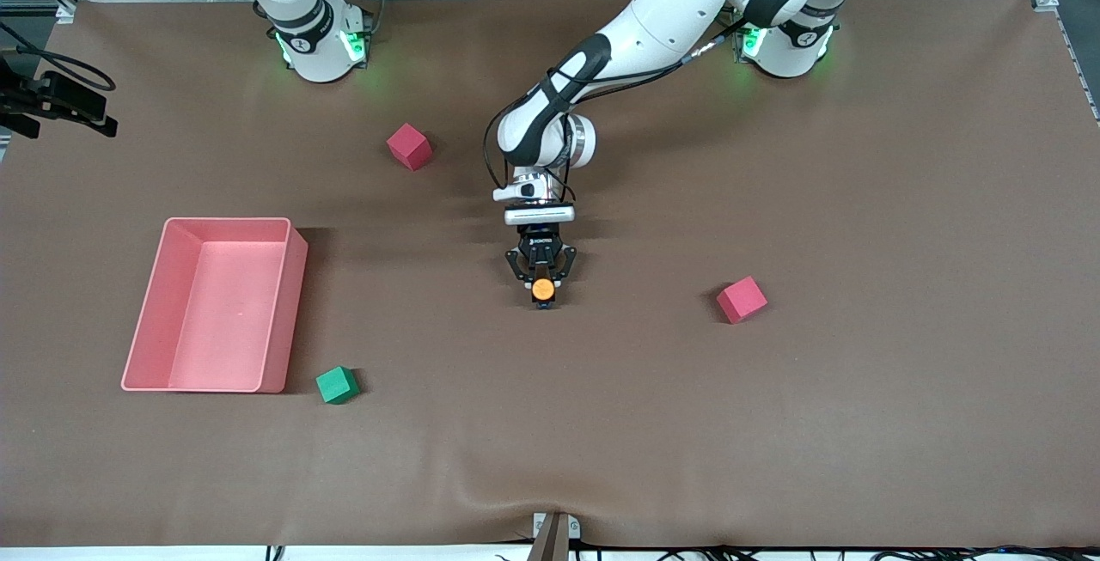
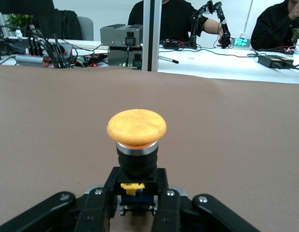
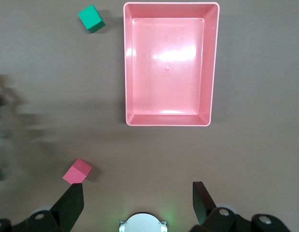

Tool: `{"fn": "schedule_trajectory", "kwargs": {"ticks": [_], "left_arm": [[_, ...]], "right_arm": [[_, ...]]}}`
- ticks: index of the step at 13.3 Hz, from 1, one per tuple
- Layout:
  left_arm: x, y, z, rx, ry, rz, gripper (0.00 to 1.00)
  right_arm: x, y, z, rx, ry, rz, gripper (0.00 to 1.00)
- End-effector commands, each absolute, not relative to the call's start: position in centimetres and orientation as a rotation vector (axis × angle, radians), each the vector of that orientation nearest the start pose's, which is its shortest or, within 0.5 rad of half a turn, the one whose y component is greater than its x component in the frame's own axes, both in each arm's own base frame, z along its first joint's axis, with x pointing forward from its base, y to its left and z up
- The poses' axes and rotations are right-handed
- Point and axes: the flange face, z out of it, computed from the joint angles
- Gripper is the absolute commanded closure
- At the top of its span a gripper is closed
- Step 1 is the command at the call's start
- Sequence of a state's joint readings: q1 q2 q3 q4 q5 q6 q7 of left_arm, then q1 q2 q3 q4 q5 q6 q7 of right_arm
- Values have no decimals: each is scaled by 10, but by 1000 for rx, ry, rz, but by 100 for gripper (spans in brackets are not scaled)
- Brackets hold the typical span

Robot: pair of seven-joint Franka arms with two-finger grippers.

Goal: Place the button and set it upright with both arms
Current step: 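Lift and rotate the button cap-up, then set it down upright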

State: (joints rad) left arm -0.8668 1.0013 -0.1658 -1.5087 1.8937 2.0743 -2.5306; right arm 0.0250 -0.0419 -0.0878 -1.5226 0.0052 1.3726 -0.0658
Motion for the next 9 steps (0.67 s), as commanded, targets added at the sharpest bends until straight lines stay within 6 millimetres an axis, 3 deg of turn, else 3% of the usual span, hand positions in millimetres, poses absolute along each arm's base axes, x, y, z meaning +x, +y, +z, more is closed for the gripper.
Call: {"fn": "schedule_trajectory", "kwargs": {"ticks": [1,5,7,9], "left_arm": [[413,-568,82,-2615,-211,-1888,0],[393,-580,89,-2667,-355,-1757,0],[377,-598,121,-2714,-468,-1596,0],[371,-610,180,-2738,-570,-1351,0]], "right_arm": [[516,-32,661,-3130,-5,146,0],[515,-38,661,-3128,-3,149,0],[516,-28,661,-3126,-32,148,0],[516,-14,662,-3128,-82,151,0]]}}
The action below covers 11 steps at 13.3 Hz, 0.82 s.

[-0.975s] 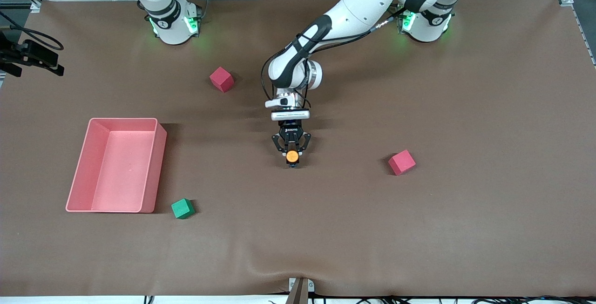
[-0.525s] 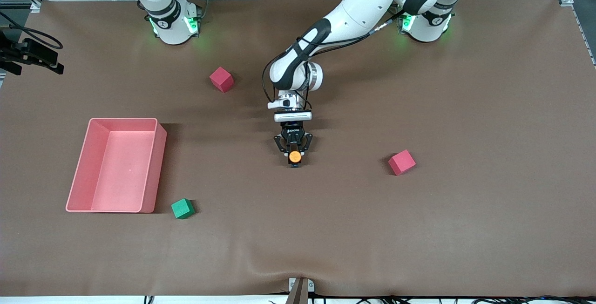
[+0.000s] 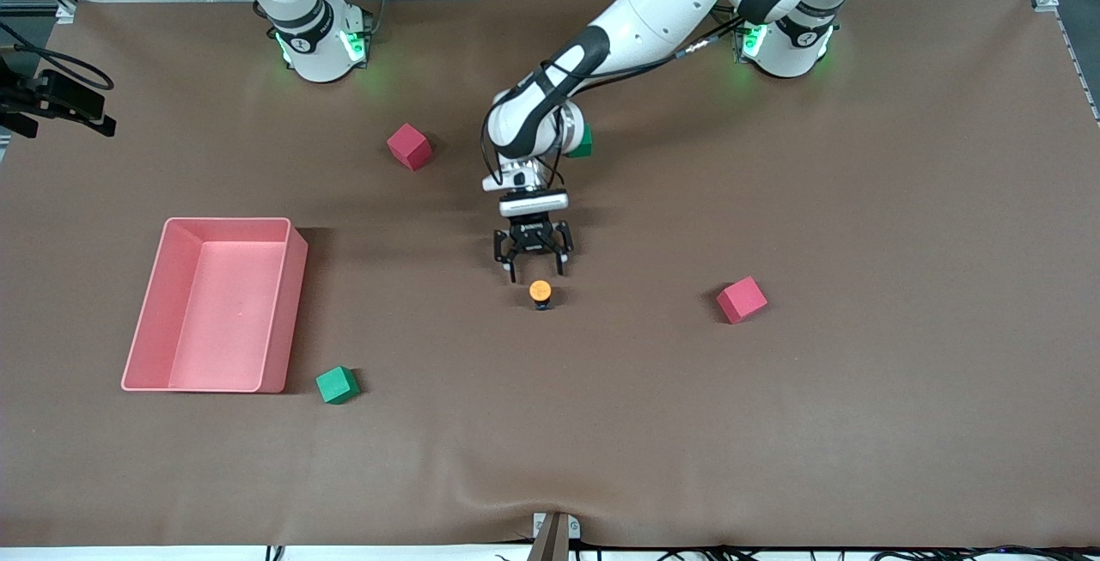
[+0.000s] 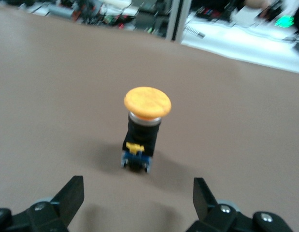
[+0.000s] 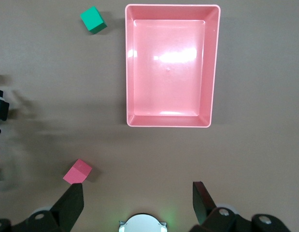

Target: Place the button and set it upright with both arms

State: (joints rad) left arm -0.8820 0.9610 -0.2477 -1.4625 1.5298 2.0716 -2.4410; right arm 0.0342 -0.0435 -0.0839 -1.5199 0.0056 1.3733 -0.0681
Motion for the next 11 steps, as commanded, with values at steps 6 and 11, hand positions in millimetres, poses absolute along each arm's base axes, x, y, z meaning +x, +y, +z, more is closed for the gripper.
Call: {"fn": "schedule_trajectory", "kwargs": {"ticks": [6,11], "left_arm": [[423,-575,379,-2869,-736,-929,0],[512,-444,519,-3021,-726,-589,0]], "right_arm": [[510,-12,668,-3132,-80,198,0],[516,10,652,-3136,-133,278,0]]}}
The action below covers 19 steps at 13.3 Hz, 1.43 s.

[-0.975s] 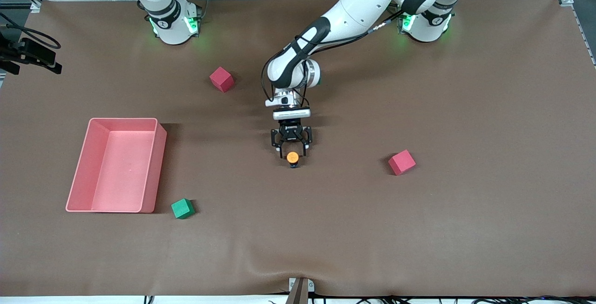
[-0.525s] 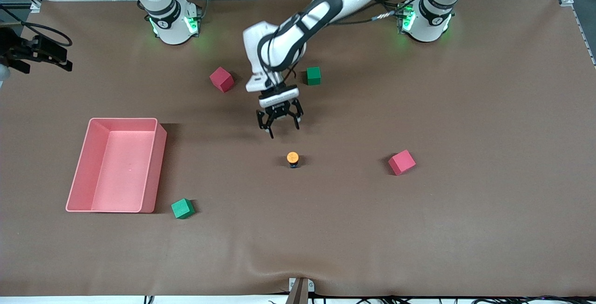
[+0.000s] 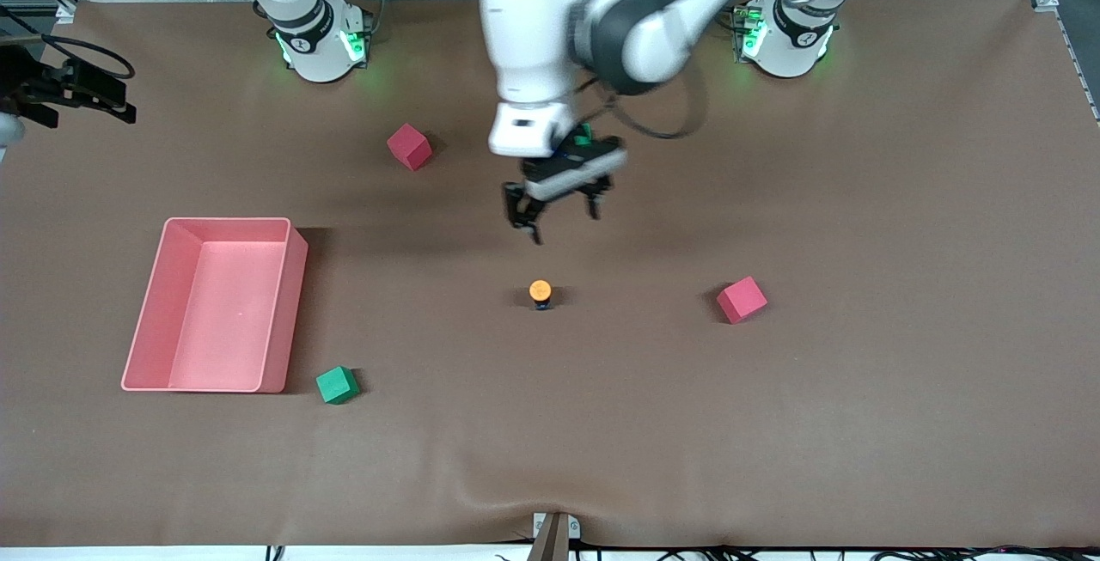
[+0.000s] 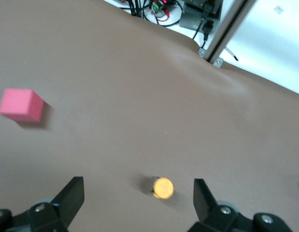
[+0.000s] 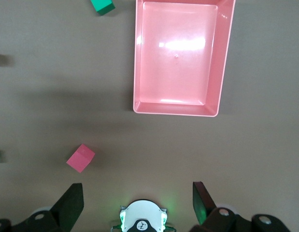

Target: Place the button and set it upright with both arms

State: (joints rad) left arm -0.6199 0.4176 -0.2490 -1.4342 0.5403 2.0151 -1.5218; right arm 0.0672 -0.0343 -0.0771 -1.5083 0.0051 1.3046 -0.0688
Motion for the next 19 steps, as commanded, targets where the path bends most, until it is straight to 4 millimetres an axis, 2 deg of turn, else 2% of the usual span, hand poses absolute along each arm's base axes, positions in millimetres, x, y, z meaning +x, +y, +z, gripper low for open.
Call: {"fn": "schedule_trajectory", "kwargs": {"ticks": [1,3,5,8,9,11,13,15,16,17,19], "left_arm": [[525,-408,542,-3044,-689,-512,0],[549,-331,575,-3086,-579,-366,0],[569,-259,592,-3091,-444,-297,0],[580,-177,608,-3106,-313,-192,0],[580,-152,613,-3106,-249,-160,0],[579,-111,618,-3094,-127,-97,0],[571,-97,622,-3092,-94,-47,0],[558,-79,622,-3097,-124,-15,0],[550,-74,622,-3118,-119,-11,0],[546,-72,626,-3116,-117,-20,0],[546,-69,641,-3110,-35,-54,0]], "right_arm": [[516,6,657,-3139,-121,249,0],[517,6,665,-3121,-138,218,0],[516,12,666,-3122,-157,216,0],[509,22,669,-3116,-191,254,0],[502,31,675,-3116,-219,250,0],[502,32,684,-3136,-214,223,0],[511,27,673,-3126,-185,245,0],[524,43,648,-3117,-226,324,0],[525,51,647,-3124,-262,328,0],[523,51,649,-3131,-258,326,0],[524,30,644,-3129,-207,355,0]]}}
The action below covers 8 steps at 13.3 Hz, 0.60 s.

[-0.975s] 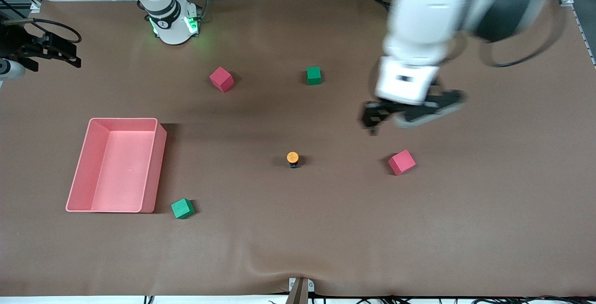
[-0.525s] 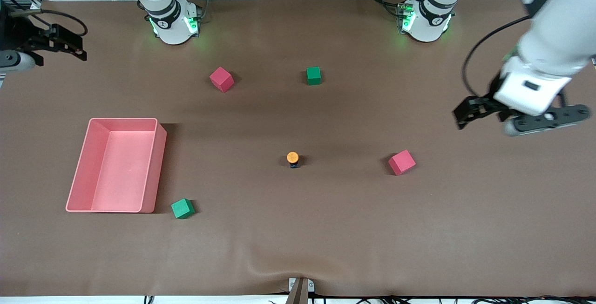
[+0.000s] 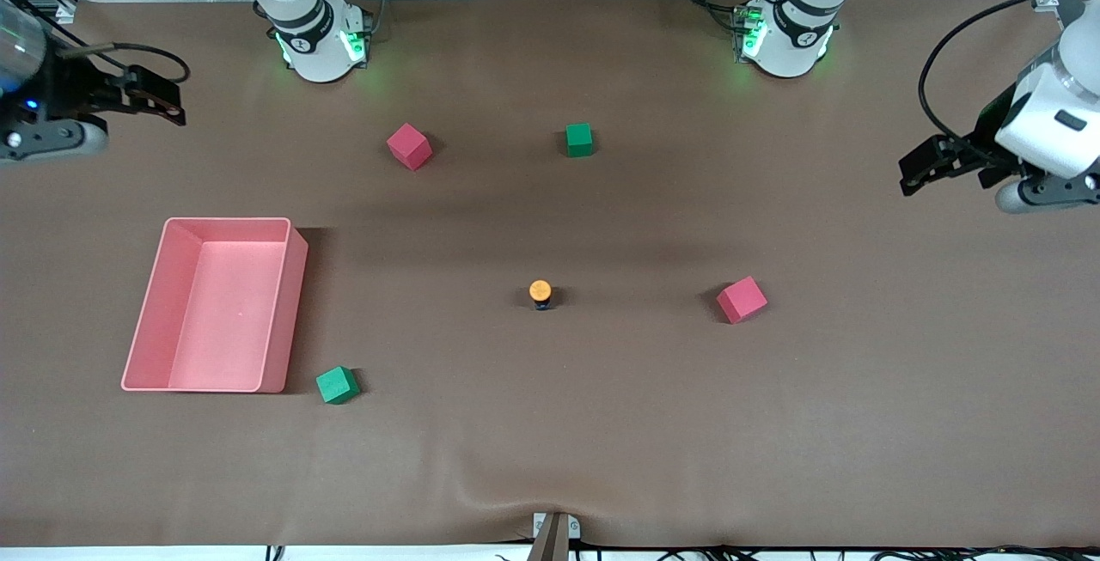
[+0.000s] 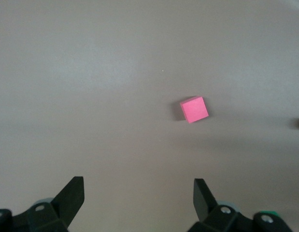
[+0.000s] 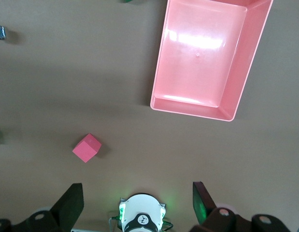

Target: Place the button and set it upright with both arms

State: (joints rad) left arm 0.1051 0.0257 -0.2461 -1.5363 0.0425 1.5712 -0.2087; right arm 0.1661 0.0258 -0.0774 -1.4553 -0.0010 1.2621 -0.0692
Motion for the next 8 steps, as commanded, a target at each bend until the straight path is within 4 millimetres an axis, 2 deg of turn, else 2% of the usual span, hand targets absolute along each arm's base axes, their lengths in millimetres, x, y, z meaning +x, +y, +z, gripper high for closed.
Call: {"fn": "schedule_trajectory", "kwargs": {"ticks": [1,2,3,6,8], "left_arm": [[546,-64,648,-3111,-19,-40,0],[543,-61,655,-3111,-22,-34,0],[541,-61,658,-3110,-25,-25,0],[535,-57,661,-3113,-32,10,0],[527,-55,670,-3114,-42,-13,0]], "right_arm": [[526,20,644,-3131,-175,343,0],[529,12,644,-3134,-149,322,0],[532,12,637,-3133,-145,324,0],[542,18,636,-3144,-157,201,0],[548,6,631,-3146,-126,153,0]]}}
